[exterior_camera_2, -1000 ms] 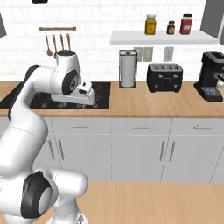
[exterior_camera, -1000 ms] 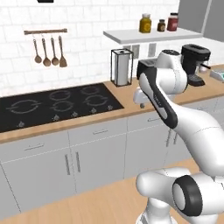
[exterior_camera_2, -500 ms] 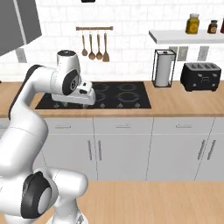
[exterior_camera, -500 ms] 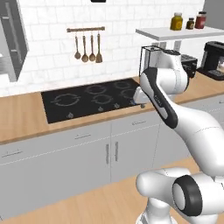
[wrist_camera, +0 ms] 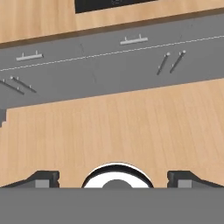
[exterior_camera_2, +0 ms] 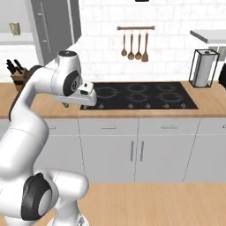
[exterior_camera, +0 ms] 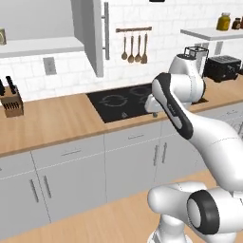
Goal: Gather all objects into one cabinet and sort the glasses and bowls to opposite sides.
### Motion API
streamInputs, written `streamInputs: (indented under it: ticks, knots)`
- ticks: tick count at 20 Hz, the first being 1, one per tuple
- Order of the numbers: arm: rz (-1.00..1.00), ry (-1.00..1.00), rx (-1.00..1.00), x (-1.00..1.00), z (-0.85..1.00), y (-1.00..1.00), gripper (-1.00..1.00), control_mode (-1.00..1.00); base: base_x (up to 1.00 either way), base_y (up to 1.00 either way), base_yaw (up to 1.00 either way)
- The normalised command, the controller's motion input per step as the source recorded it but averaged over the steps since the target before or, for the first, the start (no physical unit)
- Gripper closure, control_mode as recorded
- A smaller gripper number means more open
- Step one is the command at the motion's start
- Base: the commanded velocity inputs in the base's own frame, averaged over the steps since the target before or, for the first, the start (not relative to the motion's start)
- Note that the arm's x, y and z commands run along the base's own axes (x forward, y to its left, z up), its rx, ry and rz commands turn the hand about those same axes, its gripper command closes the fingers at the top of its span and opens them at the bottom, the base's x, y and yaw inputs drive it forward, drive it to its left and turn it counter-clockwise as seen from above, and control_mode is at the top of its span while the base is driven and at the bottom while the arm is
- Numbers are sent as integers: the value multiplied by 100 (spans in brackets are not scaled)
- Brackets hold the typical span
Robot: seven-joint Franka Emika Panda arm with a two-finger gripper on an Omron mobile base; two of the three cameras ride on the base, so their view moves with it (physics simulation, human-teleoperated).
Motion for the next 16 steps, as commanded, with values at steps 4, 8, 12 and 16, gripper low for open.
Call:
streamInputs:
  ticks: [4,8,12,16]
  knots:
    - [0,0,0,0,0,0,-100,100,-53,94,0]
    - [0,0,0,0,0,0,-100,100,-50,91,0]
    - [0,0,0,0,0,0,-100,100,-19,90,0]
    - [0,0,0,0,0,0,-100,100,46,50,5]
